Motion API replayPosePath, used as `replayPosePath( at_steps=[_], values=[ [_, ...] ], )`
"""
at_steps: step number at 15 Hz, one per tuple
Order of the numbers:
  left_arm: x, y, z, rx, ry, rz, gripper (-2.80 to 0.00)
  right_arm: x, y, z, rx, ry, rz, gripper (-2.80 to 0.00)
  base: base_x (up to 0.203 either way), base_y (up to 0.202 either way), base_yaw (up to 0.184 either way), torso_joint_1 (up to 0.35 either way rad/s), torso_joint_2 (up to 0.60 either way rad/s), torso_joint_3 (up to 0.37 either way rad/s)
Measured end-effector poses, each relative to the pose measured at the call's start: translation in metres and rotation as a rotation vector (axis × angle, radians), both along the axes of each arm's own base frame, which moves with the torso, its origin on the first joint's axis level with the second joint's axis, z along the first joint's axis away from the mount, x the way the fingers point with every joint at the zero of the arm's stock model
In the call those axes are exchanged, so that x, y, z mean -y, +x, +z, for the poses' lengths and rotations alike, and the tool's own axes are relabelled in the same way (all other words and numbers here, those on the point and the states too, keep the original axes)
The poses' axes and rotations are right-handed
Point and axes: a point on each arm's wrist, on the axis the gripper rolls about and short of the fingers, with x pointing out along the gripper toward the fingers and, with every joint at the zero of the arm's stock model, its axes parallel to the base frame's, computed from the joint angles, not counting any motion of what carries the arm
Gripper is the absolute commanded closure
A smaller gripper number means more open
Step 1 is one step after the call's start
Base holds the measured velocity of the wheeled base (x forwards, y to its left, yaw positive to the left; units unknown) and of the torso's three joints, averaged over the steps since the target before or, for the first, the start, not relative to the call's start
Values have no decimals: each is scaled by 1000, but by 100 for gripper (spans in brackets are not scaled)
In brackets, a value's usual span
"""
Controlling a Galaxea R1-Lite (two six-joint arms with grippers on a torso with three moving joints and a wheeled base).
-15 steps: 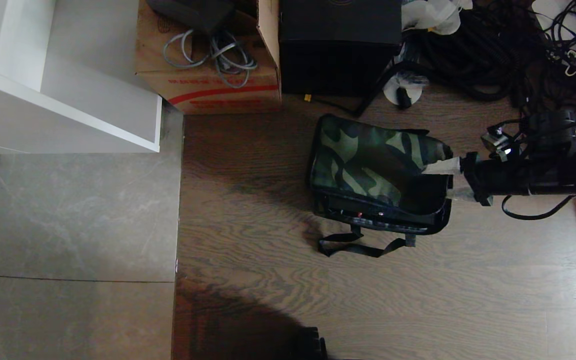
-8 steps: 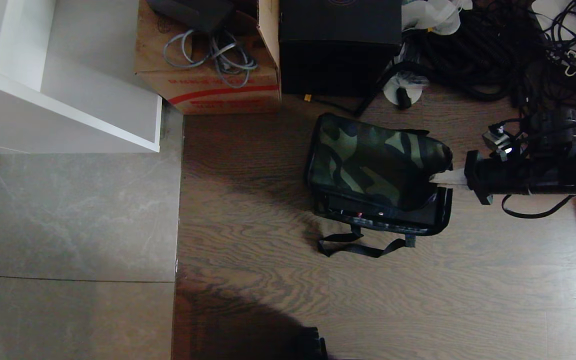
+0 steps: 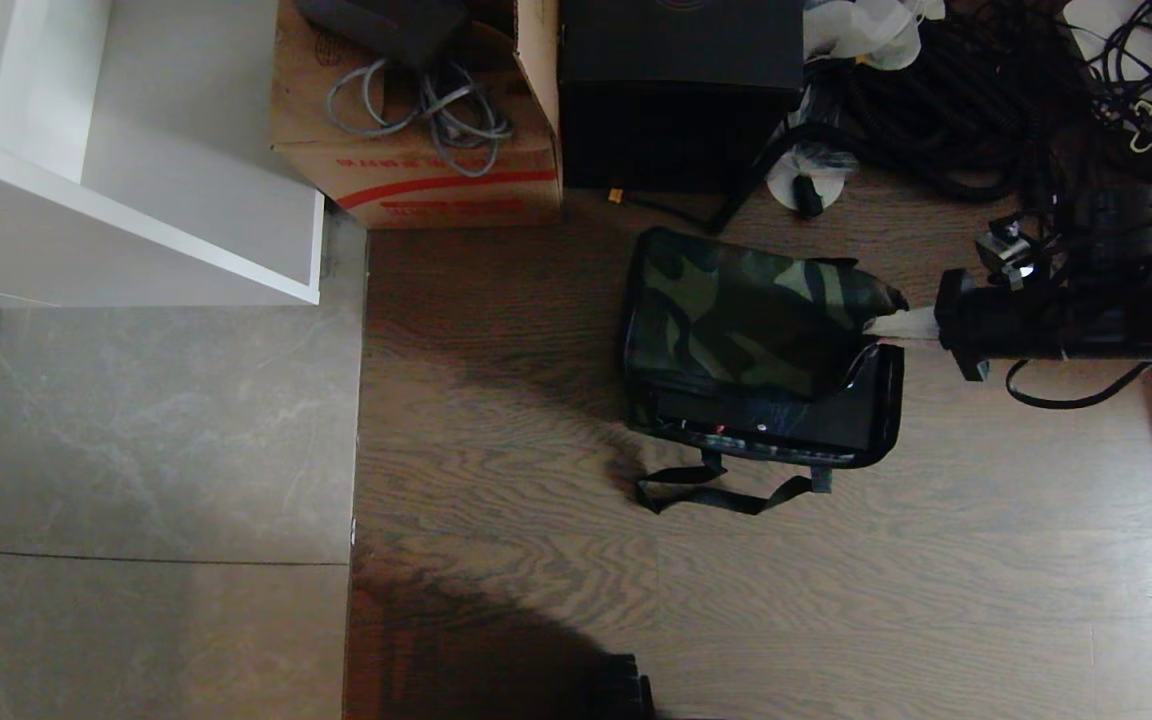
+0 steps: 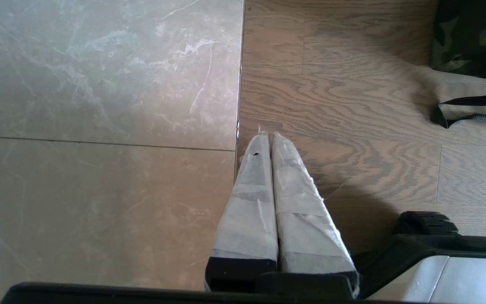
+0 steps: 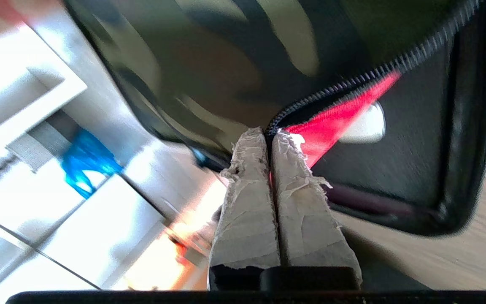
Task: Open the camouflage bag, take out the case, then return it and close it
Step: Open the top of the storage box
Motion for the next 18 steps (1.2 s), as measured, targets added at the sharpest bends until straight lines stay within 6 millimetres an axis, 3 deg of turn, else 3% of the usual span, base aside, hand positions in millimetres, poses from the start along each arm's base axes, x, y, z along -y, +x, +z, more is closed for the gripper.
replayPosePath(
  at_steps=[5,14,15,16,18],
  values=[
    [0,0,0,0,0,0,0,14,11,38,41,122,-85,0,0,0,0,0,0,0],
    [0,0,0,0,0,0,0,34,28,78,173,241,-154,0,0,0,0,0,0,0],
    [0,0,0,0,0,1,0,37,30,79,189,238,-159,-210,0,0,0,0,0,0],
    [0,0,0,0,0,1,0,40,31,80,200,236,-162,-280,0,0,0,0,0,0],
    [0,0,0,0,1,1,0,45,34,79,208,234,-170,-280,0,0,0,0,0,0]
  ],
)
